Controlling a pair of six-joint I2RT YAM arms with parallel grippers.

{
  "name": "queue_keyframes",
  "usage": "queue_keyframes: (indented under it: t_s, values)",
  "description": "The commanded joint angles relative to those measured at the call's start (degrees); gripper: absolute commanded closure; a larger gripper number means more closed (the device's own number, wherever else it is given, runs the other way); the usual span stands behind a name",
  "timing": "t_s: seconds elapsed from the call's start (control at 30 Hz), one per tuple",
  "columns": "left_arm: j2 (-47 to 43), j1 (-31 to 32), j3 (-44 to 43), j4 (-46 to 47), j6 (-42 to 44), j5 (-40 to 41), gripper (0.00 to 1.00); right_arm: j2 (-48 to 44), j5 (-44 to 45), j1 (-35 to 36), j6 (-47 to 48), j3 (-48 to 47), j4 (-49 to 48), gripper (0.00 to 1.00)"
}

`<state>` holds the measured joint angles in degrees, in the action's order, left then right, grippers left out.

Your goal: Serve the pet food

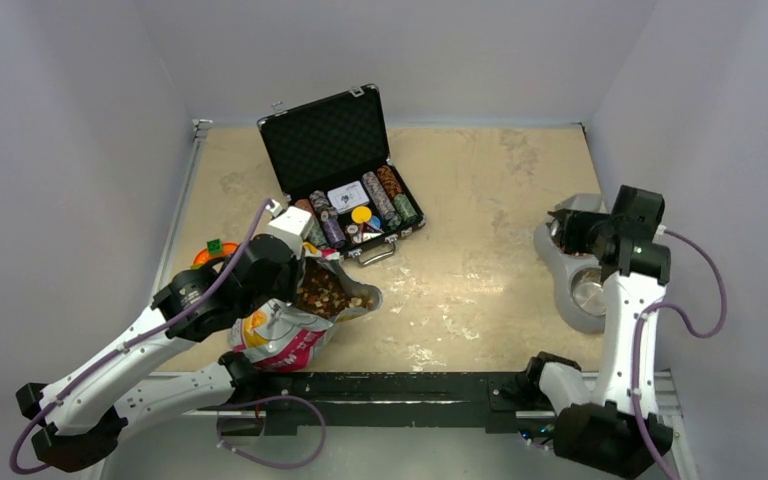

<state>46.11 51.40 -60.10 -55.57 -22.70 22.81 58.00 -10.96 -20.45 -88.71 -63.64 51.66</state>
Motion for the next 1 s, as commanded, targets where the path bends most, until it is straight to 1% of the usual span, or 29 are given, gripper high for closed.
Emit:
queue_keyframes:
  t_s: [0.0,0.07,0.13,0.23,0.33,0.4,0.43,0.5,0.57,0.63,0.7,0.8,0.97]
  values:
    - [-0.33,-0.33,-0.93,0.84,1.06,-4.5,1.0,-10.1,-7.04,7.36,21.32,7.33,-6.37,1.0]
    - [-0.16,-0.33,-1.27,0.83,0.62,-6.97,1.0,-14.04,-11.79,12.71,24.27,12.89,-9.98,1.0]
    - [0.04,-0.32,-1.51,1.23,0.39,-9.56,1.0,-16.16,-17.31,19.81,26.48,17.04,-14.54,1.0]
    - [1.04,-0.32,-1.89,1.78,-0.65,-11.61,1.0,-16.18,-22.53,31.9,31.21,17.54,-15.61,1.0]
    - [3.23,-0.33,-2.9,0.96,-2.18,-13.14,1.0,-15.41,-25.64,42.42,35.18,14.52,-16.0,1.0]
    - [4.45,-0.33,-3.35,0.69,-2.29,-14.88,1.0,-13.01,-29.42,48.45,36.66,12.62,-15.86,1.0]
    - [4.78,-0.33,-3.32,0.72,-2.12,-15.58,1.0,-11.42,-29.92,51.51,37.91,11.03,-14.39,1.0]
    - [5.15,-0.33,-3.34,0.59,-1.73,-15.35,1.0,-8.16,-28.13,58.09,41.21,5.94,-10.14,1.0]
    - [5.21,-0.32,-3.59,0.21,-1.21,-14.85,1.0,-5.39,-26.89,63.11,44.93,1.47,-5.18,1.0]
    - [5.31,-0.29,-3.77,-0.02,-1.04,-15.11,1.0,-3.97,-26.58,65.89,48.2,-1.66,-1.66,1.0]
    - [5.38,-0.33,-3.65,0.48,-0.86,-16.55,1.0,-2.83,-25.59,67.12,50.18,-3.76,1.49,1.0]
    - [5.55,-0.31,-3.45,1.82,-0.49,-18.94,1.0,-0.14,-27.8,67.58,52.08,-3.94,1.33,1.0]
    - [5.14,-0.2,-4.14,3.2,-0.89,-20.55,1.0,8.23,-29.16,68.77,54.86,-5.07,1.21,1.0]
